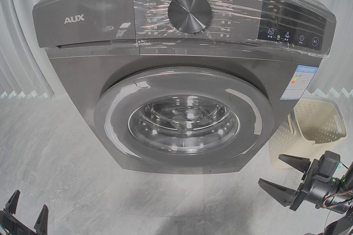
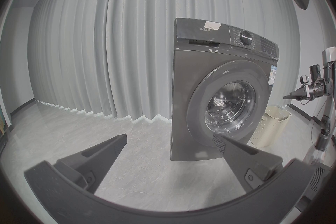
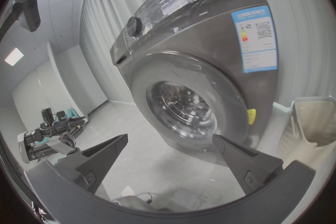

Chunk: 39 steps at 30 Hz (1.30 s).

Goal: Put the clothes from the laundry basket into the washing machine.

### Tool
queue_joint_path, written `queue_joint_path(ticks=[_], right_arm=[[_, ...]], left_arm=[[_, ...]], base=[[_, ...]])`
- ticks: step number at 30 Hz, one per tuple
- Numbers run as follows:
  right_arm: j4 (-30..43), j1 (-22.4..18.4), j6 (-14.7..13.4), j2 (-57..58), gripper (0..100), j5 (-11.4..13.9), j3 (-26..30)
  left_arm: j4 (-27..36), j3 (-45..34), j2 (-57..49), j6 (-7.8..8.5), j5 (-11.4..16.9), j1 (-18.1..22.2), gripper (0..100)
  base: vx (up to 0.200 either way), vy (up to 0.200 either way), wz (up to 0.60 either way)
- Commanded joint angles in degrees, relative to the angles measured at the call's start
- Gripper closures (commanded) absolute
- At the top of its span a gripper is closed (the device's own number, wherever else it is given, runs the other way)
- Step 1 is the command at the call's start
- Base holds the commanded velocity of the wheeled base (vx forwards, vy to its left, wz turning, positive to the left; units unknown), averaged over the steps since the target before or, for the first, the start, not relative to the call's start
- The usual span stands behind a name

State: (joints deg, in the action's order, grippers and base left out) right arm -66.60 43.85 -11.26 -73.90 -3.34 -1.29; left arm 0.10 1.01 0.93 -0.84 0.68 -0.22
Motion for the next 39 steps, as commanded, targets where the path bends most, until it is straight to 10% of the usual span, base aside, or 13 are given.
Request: queue_joint_path(ticks=[1, 14, 23, 30, 34, 39], right_arm=[[14.65, -10.19, 1.95, 18.18, 0, 0.18, 1.29], [31.62, -28.47, 5.46, 41.91, 0, 0.79, 1.29], [47.61, -37.26, 8.72, 60.63, 0, 5.89, 1.29], [59.83, -43.76, 10.30, 73.90, 0, 15.73, 1.29], [62.38, -43.76, 10.65, 73.90, 0, 15.12, 1.29], [64.22, -43.76, 12.49, 73.90, 0, 8.17, 1.29]], left_arm=[[-0.01, -0.92, -0.84, -0.13, 0.28, -0.04, 0], [-0.01, -0.92, -0.84, -0.21, 0.28, 0.04, 0], [-0.01, -0.92, -0.84, -0.30, 0.28, 0.04, 0], [-0.01, -0.92, -0.84, -0.48, 0.28, 0.04, 0], [-0.01, -0.92, -0.84, -0.57, 0.20, 0.04, 0], [-0.01, -0.92, -0.84, -0.83, 0.11, -0.04, 0]], base=[[0.000, 0.000, 0.00], [0.000, 0.000, 0.00], [0.000, 0.000, 0.00], [0.000, 0.000, 0.00], [0.000, 0.000, 0.00], [0.000, 0.000, 0.00]])
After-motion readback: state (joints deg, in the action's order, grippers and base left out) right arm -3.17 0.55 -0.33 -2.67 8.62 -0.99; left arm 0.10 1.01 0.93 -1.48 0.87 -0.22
